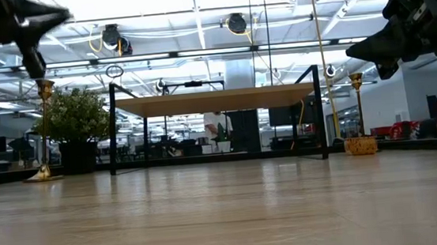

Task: Pick & Place candle stick holders
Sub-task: Put the middle gold candle holder on the shelf

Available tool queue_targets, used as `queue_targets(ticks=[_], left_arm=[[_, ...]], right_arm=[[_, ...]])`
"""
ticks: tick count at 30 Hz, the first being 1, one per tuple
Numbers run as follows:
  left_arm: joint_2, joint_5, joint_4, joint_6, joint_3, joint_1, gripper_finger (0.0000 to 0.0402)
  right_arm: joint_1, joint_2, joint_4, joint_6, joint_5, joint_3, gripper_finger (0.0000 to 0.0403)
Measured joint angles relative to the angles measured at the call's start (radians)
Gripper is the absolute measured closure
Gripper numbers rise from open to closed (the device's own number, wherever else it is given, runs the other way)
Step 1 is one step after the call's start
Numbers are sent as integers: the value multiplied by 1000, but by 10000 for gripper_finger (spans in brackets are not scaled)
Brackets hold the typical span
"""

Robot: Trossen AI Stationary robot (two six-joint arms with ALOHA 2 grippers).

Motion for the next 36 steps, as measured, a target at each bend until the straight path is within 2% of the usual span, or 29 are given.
queue_targets(ticks=[5, 8, 11, 14, 20, 25, 31, 36], left_arm=[[0, -1, 241, 84, 0, 0, 369], [20, -94, 252, 144, 31, 0, 369], [73, -201, 175, 180, 100, 0, 369], [152, -279, 1, 173, 214, 0, 369], [380, -409, -525, 21, 537, 0, 369], [569, -457, -937, -109, 794, 12, 369], [734, -436, -1364, -345, 1039, 91, 369], [840, -272, -1714, -591, 1181, 211, 369]], right_arm=[[0, 0, 0, -56, 4, 0, 394], [0, 0, 0, -53, 4, 0, 394], [0, 0, 0, -48, 4, 0, 395], [0, 0, 0, -47, 4, 0, 394], [0, 0, 0, -47, 4, 0, 394], [0, 0, 0, -47, 3, 0, 394], [0, 0, 0, -47, 3, 0, 394], [0, 0, 0, -47, 3, 0, 394]])
